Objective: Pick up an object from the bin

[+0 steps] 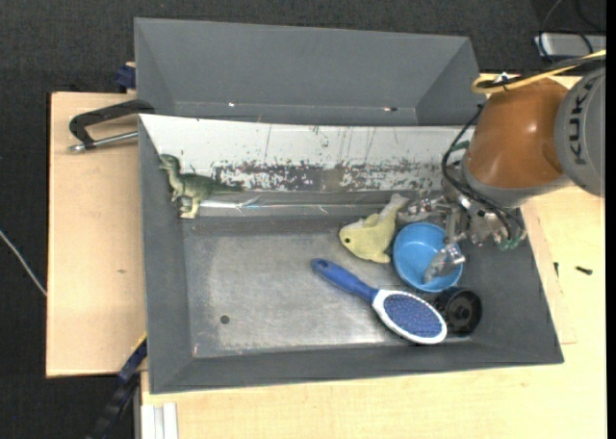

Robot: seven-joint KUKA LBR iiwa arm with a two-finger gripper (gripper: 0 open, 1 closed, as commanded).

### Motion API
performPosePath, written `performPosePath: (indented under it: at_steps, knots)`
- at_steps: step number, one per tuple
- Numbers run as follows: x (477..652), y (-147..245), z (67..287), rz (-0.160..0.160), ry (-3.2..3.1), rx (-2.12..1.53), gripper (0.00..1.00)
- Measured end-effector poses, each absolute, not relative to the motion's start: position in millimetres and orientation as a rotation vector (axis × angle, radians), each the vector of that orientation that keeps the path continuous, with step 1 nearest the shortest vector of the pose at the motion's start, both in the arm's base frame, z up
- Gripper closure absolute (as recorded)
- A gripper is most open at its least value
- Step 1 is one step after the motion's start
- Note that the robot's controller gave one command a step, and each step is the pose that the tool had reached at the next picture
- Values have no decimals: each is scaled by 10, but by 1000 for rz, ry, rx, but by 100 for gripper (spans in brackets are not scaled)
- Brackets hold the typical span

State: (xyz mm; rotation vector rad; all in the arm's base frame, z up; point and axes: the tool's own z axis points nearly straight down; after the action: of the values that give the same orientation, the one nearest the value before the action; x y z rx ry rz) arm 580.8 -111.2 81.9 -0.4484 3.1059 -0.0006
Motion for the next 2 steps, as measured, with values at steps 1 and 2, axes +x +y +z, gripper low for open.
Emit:
performPosePath:
  at_steps: [1, 2]
  knots:
    - [5839, -948, 735, -1, 2920, -1141, 0]
    - [5855, -937, 749, 0, 2922, -1137, 0]
